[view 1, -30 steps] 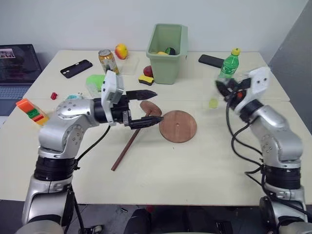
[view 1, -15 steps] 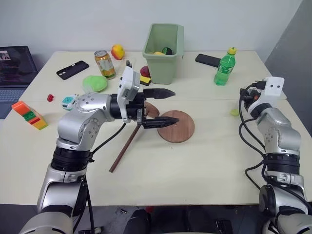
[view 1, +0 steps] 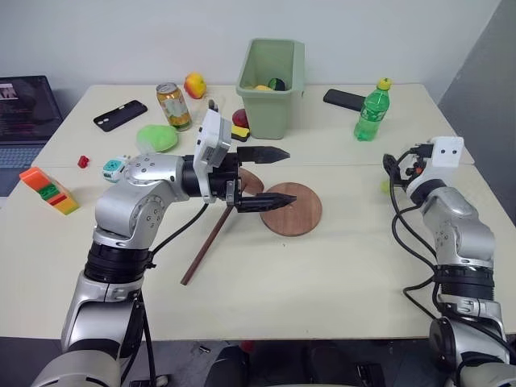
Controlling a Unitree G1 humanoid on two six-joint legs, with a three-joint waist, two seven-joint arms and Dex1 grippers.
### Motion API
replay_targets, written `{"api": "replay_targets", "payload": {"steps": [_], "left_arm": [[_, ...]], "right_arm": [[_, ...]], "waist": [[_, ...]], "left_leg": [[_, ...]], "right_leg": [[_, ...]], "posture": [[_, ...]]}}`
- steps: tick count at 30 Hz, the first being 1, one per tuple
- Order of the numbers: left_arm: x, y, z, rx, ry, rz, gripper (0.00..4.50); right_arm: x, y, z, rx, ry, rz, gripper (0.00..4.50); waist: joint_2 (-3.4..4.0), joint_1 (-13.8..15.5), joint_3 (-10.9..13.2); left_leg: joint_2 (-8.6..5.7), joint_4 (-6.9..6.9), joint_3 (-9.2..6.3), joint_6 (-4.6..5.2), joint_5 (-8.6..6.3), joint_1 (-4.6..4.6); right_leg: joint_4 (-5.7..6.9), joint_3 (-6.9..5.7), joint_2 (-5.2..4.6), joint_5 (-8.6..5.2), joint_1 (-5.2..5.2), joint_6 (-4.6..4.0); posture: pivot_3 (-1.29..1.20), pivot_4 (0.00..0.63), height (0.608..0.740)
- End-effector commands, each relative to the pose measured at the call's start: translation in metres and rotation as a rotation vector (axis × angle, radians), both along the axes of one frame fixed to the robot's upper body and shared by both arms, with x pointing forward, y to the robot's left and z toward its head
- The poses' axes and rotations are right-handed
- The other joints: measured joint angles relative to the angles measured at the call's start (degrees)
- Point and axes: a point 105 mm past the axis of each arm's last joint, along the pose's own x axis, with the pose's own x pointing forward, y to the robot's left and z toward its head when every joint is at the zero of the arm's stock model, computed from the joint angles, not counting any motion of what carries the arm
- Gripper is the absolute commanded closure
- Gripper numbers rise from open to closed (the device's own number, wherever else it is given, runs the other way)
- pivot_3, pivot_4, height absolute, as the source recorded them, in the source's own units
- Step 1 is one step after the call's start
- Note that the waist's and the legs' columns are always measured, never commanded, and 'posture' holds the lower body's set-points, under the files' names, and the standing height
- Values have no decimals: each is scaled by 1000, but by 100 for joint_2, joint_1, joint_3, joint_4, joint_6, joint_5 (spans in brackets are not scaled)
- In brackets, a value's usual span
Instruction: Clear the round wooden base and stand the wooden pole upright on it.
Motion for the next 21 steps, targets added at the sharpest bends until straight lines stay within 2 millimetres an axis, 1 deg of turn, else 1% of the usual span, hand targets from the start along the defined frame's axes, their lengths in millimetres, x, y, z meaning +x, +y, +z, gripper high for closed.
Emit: {"api": "replay_targets", "payload": {"steps": [1,5,6,8,9,11,12,13,14,15,17,19,21], "left_arm": [[1,7,12,6,-47,12,0],[5,17,18,14,-20,45,0],[10,24,24,-7,15,78,0],[18,33,34,-44,74,132,0],[27,40,37,-46,97,186,0],[45,54,33,28,105,316,0],[57,63,26,97,134,401,0],[63,70,21,142,155,455,0],[67,74,18,175,157,481,0],[68,75,17,184,205,478,0],[73,77,8,264,295,509,0],[77,78,3,300,338,518,0],[74,77,-18,409,397,485,0]], "right_arm": [[-16,-4,31,-24,-99,-4,32],[-31,2,56,-46,-168,27,32],[-38,8,66,-58,-197,55,32],[-48,16,78,-75,-231,96,32],[-54,23,83,-94,-244,130,32],[-65,46,88,-127,-249,266,32],[-71,60,86,-120,-240,356,32],[-76,69,85,-112,-232,413,32],[-80,78,83,-95,-220,473,32],[-85,87,79,-91,-203,540,32],[-101,110,61,-83,-128,724,32],[-111,121,49,-87,-80,819,32],[-128,135,28,-90,-3,951,32]], "waist": [[0,7,0],[0,6,0],[1,8,1],[1,12,1],[1,10,1],[1,5,1],[1,1,1],[1,-4,1],[1,-9,1],[1,-8,1],[0,10,2],[-3,33,4],[-4,48,4]], "left_leg": [[0,0,0,0,0,0],[0,0,1,0,0,-1],[0,-1,0,0,0,-1],[-1,-1,-3,0,0,-3],[-1,0,-5,0,0,-3],[-2,0,-7,0,0,-3],[-2,-1,-7,1,0,-1],[-3,-2,-7,1,0,1],[-1,-2,-10,1,0,2],[-2,-2,-9,1,0,3],[-3,0,-10,1,0,0],[-5,2,-17,1,0,-6],[-6,2,-19,1,0,-10]], "right_leg": [[0,0,0,0,0,0],[-1,2,-1,0,-2,0],[-1,1,-1,0,-1,0],[-1,-1,0,0,-3,0],[-1,-3,0,0,-2,0],[-1,-4,0,0,-2,0],[-2,-4,0,0,-1,0],[-2,-4,0,0,1,0],[-3,-7,3,0,2,0],[-2,-6,3,0,2,0],[-2,-7,2,0,2,1],[-3,-13,2,0,1,1],[-7,-15,1,0,-1,1]], "posture": [[0,150,740],[0,150,740],[0,150,740],[0,150,740],[0,150,740],[0,150,740],[0,150,740],[0,150,740],[0,150,740],[0,150,740],[0,150,740],[0,150,740],[0,150,740]]}}
